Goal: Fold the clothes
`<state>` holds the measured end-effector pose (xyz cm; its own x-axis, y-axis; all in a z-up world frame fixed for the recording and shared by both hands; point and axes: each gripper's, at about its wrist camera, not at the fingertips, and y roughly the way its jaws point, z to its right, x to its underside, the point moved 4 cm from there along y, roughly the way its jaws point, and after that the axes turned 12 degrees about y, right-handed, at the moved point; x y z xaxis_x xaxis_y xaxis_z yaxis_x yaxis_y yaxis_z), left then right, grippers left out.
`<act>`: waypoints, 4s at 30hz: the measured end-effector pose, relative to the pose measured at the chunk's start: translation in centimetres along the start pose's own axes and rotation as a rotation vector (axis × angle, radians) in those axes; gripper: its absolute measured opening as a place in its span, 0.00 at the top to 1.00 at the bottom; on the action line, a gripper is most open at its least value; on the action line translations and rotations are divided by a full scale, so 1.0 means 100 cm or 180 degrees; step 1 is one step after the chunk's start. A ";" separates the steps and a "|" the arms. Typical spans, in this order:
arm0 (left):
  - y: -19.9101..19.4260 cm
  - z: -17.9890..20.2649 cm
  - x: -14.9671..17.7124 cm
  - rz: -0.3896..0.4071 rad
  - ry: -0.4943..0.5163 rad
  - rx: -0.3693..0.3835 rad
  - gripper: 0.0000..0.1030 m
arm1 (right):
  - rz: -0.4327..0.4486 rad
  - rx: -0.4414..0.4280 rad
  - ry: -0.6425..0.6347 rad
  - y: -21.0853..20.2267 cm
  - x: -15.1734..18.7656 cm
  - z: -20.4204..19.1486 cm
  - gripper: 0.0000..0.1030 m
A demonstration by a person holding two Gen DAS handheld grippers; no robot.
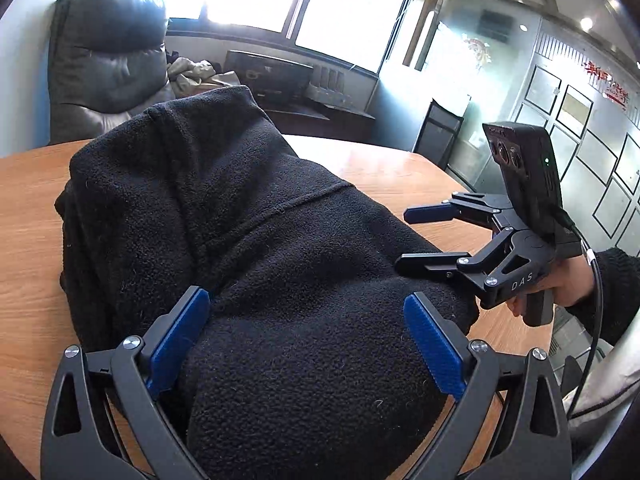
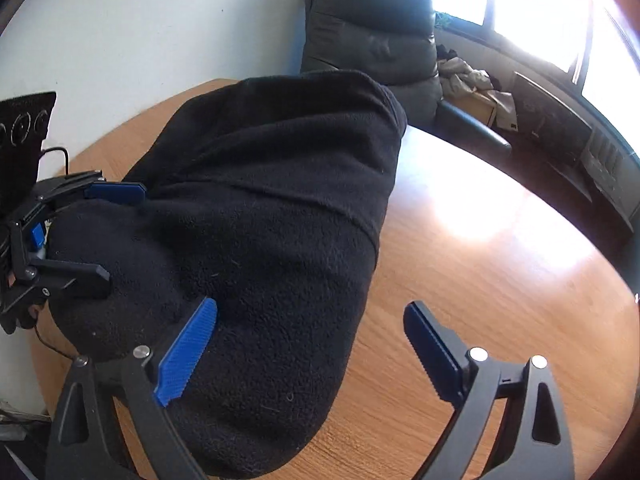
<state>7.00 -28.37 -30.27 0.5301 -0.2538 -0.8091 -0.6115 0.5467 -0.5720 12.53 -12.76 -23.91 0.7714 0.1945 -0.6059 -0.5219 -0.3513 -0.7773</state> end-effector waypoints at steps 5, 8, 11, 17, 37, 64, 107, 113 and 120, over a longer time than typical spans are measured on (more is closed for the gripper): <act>-0.003 -0.005 -0.002 0.0056 -0.0075 0.0041 0.05 | 0.0203 0.0136 -0.0029 -0.028 0.013 0.000 0.06; -0.012 -0.005 -0.006 0.0015 -0.0107 0.0111 0.04 | 0.0687 0.0144 0.0000 -0.074 0.021 0.006 0.06; -0.026 -0.001 -0.013 0.0002 -0.0150 0.0184 0.03 | 0.0741 0.0294 0.0035 -0.103 0.053 0.013 0.04; -0.069 0.031 -0.082 0.0393 0.0009 0.0244 0.00 | 0.0491 0.0607 -0.0134 -0.116 0.118 -0.004 0.04; 0.058 0.037 -0.042 -0.0244 0.0105 0.0396 0.01 | 0.1012 0.1603 0.0133 -0.070 0.100 -0.001 0.04; -0.069 0.060 -0.069 0.0238 0.0161 -0.0079 0.00 | 0.1033 0.1200 -0.1193 -0.080 0.106 -0.081 0.02; 0.025 0.022 -0.062 -0.0059 0.0340 0.0630 0.01 | 0.0862 0.0415 -0.1592 -0.050 0.086 -0.073 0.77; 0.019 0.020 -0.060 -0.0067 0.0502 0.0753 0.01 | 0.0582 -0.0193 -0.1598 -0.052 0.099 -0.078 0.77; -0.004 0.031 -0.069 0.0001 0.0598 0.0800 0.00 | 0.0514 -0.0664 -0.1344 -0.079 0.078 -0.060 0.39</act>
<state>5.41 -24.33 -24.00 0.3977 -0.3837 -0.8334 -0.4348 0.7211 -0.5395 24.85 -13.97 -21.44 0.4494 0.4612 -0.7651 -0.5053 -0.5750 -0.6435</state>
